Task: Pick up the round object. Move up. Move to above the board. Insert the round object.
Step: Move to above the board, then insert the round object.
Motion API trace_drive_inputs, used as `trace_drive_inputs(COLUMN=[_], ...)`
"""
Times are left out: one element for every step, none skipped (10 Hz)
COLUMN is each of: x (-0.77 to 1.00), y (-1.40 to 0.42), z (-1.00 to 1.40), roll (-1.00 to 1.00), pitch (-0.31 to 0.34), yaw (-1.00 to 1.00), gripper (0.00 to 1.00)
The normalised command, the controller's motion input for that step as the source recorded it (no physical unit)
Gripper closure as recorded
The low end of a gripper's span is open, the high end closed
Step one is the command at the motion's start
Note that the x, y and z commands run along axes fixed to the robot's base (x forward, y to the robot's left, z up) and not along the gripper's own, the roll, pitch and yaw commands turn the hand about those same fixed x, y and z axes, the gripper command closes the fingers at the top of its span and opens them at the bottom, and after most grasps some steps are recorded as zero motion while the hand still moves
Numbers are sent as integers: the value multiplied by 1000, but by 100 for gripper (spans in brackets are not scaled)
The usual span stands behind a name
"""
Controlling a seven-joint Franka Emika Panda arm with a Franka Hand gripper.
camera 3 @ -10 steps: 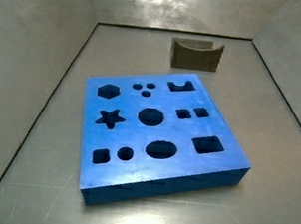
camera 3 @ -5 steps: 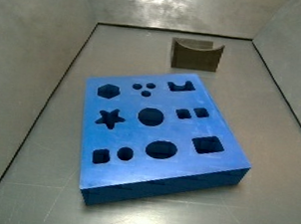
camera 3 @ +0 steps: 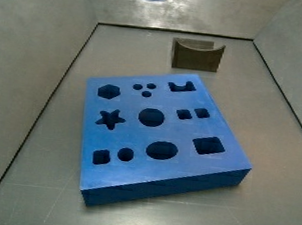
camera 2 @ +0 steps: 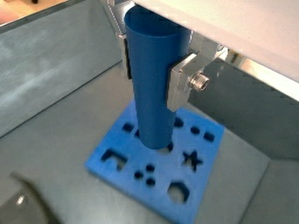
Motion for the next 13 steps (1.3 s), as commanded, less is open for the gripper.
trace_drive_inputs(x=[194, 0, 6, 0, 0, 0, 0, -71, 0, -43, 0, 0, 420], y=[-246, -171, -229, -649, -517, -294, 0, -14, -57, -37, 0, 0, -314], z=[14, -143, -651, -683, -783, -589, -43, -717, -711, -640, 0, -106, -569], roll=[47, 0, 660, 711, 583, 371, 0, -180, -329, -311, -177, 0, 0], pitch=[76, -31, 54, -46, -186, -151, 0, -49, 66, 83, 0, -40, -40], yaw=[7, 0, 0, -326, -320, -363, 0, -166, -431, -537, -120, 0, -191], gripper=[100, 100, 100, 100, 100, 100, 100, 100, 100, 100, 100, 100, 100])
